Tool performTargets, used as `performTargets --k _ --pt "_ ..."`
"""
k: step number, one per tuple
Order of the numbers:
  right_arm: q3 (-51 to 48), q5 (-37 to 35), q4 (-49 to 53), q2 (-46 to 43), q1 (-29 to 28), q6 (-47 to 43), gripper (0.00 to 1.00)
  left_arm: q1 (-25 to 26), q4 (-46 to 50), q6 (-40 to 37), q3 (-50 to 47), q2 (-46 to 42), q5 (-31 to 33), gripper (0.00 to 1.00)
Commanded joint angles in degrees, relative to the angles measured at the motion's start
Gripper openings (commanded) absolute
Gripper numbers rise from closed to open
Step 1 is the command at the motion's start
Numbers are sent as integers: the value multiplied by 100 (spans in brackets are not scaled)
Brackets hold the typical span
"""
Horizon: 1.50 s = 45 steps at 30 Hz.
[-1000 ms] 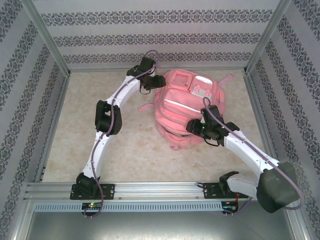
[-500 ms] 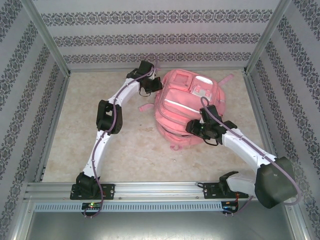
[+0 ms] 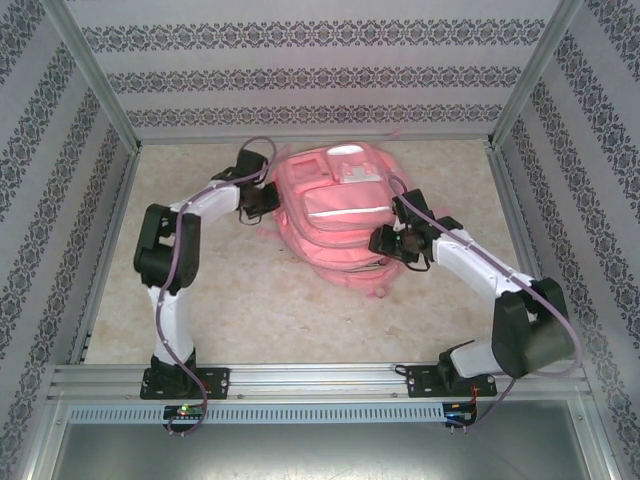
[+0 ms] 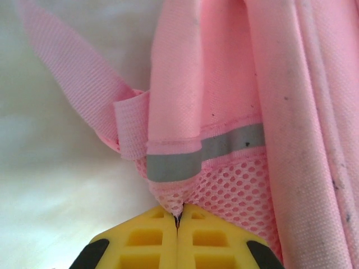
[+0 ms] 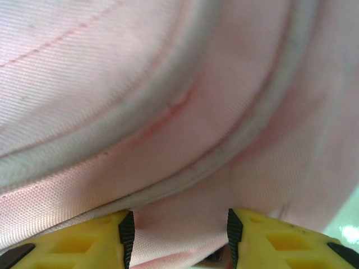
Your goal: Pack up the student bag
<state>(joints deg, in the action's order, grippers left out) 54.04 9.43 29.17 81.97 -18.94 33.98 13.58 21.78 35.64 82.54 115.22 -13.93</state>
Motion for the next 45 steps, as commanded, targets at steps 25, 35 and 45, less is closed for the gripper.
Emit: performTargets --k 25,35,45 --pt "848 196 -999 -50 -673 -841 47 2021 -425 3616 -3555 -3441 1931 0" --pt "-1575 -1450 -3672 -809 -2991 -800 34 2061 -360 3571 -3224 -3289 1820 0" --pt "-1705 -2745 -5144 702 -4047 -819 35 2061 -88 3670 -2964 -3283 1753 0"
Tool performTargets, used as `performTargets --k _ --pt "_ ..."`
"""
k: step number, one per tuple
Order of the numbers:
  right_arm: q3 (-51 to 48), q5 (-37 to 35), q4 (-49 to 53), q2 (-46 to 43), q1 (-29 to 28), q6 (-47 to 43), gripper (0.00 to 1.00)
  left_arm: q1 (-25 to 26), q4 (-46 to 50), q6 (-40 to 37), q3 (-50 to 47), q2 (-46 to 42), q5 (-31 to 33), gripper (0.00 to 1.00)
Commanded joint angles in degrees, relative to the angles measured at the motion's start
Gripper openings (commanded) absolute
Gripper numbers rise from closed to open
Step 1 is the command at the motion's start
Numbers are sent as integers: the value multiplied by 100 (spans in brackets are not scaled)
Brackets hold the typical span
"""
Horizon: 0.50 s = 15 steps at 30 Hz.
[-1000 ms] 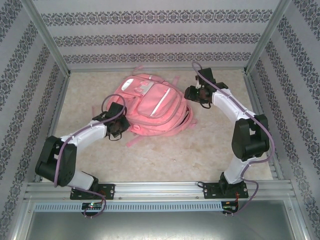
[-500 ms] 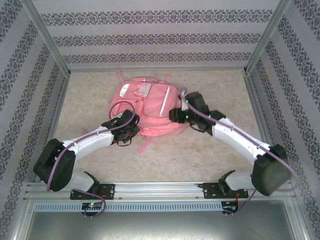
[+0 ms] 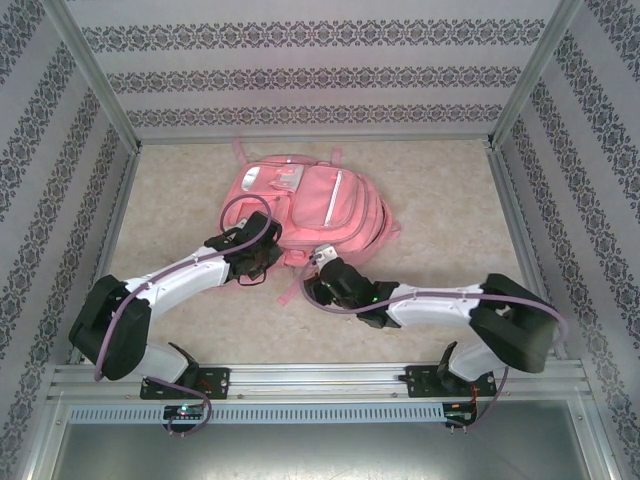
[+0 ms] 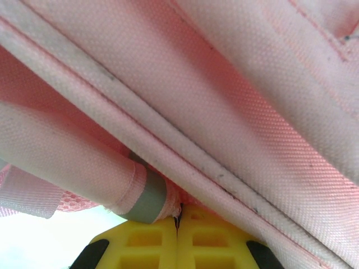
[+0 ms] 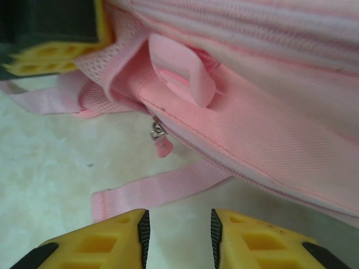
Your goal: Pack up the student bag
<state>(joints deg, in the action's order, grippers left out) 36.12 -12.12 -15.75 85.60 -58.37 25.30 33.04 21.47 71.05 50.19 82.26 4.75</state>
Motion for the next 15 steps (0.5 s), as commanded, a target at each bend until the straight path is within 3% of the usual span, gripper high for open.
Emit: performTargets --k 1,4,15 --pt "141 -735 -760 496 -174 0 34 116 -39 133 304 18 -107 0" --pt "330 -1125 -947 880 -319 -73 33 117 36 154 421 68 -103 0" --pt "888 -1527 -1308 1808 -429 -163 38 115 41 301 414 140 -181 0"
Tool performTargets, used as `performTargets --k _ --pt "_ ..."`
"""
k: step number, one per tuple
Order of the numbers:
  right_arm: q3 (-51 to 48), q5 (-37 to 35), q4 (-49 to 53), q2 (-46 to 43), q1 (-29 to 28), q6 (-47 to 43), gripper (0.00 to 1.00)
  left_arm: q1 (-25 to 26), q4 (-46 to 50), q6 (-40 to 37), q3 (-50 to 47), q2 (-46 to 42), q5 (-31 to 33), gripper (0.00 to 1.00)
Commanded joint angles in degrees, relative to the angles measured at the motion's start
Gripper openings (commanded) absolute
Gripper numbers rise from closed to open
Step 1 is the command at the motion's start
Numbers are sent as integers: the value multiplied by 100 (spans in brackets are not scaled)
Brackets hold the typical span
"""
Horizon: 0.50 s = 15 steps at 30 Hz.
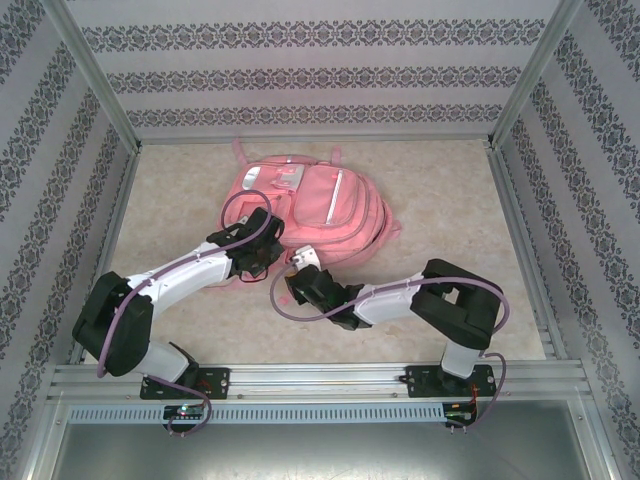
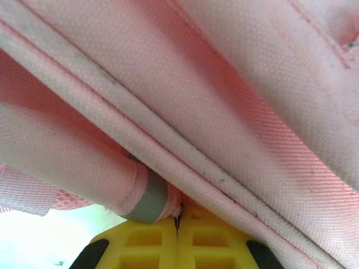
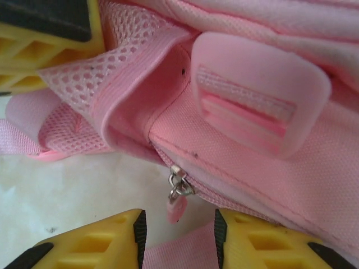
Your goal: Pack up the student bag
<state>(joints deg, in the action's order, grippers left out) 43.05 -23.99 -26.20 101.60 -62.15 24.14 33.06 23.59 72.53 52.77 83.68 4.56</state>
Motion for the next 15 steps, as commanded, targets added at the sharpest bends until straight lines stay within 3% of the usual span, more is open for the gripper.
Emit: performTargets --k 1,6,12,15 --pt "257 -359 -275 274 -51 -56 38 117 -183 164 150 -16 -166 0" --pt "506 -581 -262 483 -34 -153 31 113 -171 195 176 -40 -166 0" --pt "432 -661 -201 398 10 -129 0 113 -142 213 142 -87 -73 0" --pt "235 -707 -139 210 18 -105 0 97 -103 184 131 -95 2 0"
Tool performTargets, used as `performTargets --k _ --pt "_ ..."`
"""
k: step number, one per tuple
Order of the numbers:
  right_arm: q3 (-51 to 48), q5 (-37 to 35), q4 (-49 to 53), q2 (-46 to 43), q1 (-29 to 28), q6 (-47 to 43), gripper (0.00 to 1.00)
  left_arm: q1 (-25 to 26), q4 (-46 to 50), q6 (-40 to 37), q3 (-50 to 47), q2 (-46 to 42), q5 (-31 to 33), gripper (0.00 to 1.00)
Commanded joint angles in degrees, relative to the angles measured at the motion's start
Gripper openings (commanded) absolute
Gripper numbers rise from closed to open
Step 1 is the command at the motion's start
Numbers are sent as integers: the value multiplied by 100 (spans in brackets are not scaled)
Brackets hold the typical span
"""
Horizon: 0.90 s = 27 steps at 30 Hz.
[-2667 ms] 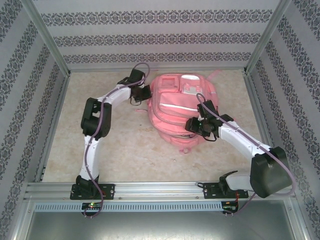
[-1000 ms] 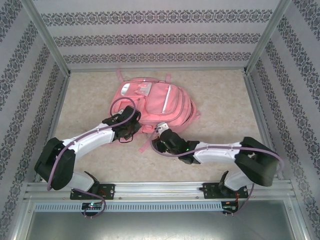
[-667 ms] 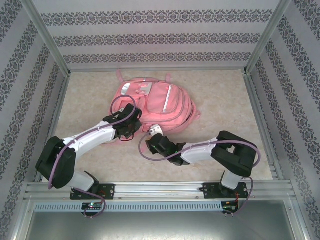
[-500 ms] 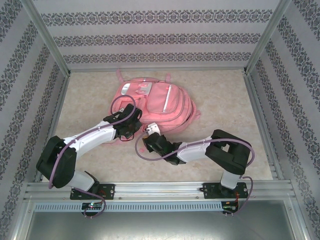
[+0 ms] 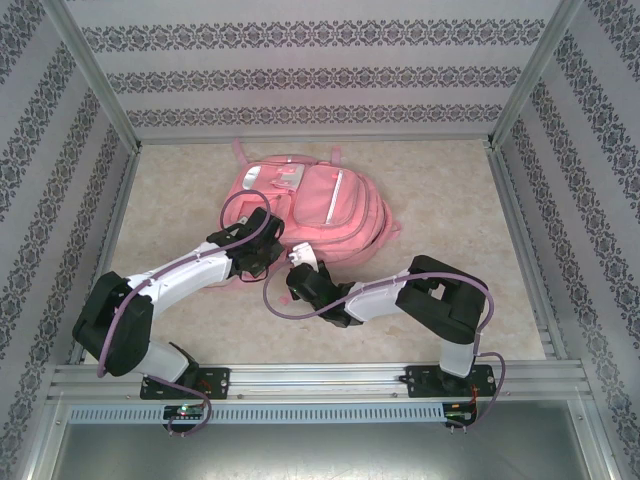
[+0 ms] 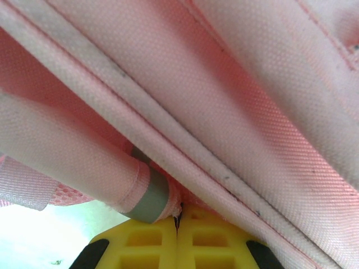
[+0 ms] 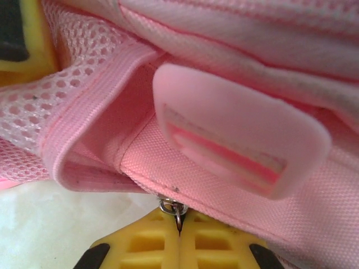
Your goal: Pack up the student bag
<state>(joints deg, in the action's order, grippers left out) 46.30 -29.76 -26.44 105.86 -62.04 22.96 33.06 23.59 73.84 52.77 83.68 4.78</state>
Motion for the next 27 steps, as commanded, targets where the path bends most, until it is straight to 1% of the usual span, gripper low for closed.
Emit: performTargets --k 1,8,15,18,22,27 --pt "-165 -132 -71 -303 21 28 0 90 -76 42 128 -93 31 0" --pt "-706 -189 283 -843 215 199 0 -172 33 -48 -37 -236 133 0" --pt "-1185 -303 822 -1440 470 253 0 -723 245 -320 -219 -565 180 0" --pt "-1328 -320 1127 -1699 632 254 0 -1067 377 -521 -249 -620 92 0" --pt "-1494 -312 1408 -2071 800 40 0 -1666 740 -1049 -40 -492 51 0" --pt "-1598 -152 1558 -2446 860 -253 0 -2439 848 -1818 395 21 -141 0"
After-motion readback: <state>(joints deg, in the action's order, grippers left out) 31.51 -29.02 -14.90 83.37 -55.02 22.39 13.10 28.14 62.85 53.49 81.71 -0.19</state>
